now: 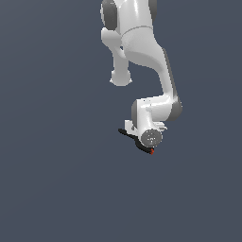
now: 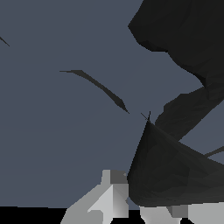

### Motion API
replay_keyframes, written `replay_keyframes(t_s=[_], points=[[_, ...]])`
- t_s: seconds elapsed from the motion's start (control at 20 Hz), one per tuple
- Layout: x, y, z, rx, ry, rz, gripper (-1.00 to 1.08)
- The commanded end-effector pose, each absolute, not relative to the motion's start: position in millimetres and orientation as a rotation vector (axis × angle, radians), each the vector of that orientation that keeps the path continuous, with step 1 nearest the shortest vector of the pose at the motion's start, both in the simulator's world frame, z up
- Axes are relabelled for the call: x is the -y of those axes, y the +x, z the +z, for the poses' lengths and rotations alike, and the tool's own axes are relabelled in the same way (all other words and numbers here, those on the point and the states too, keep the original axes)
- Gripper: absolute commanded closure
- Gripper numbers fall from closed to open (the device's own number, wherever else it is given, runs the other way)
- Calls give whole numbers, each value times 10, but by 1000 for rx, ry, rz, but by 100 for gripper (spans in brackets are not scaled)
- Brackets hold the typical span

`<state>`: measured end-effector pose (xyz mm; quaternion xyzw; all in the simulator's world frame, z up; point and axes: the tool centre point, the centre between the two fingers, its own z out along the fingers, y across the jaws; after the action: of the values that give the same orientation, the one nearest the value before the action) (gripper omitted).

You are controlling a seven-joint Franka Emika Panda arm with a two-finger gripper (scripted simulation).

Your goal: Pick up the object and move it to a goal position.

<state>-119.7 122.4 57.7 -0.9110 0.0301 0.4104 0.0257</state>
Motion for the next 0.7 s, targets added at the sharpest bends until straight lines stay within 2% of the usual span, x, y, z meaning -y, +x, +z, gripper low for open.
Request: replay_keyframes(t_s=[0.0,0.65], points=[[-1243,-1303,707,-93,-2818,1264,108],[-1355,-2014,1437,-93,-2819,1264,108]])
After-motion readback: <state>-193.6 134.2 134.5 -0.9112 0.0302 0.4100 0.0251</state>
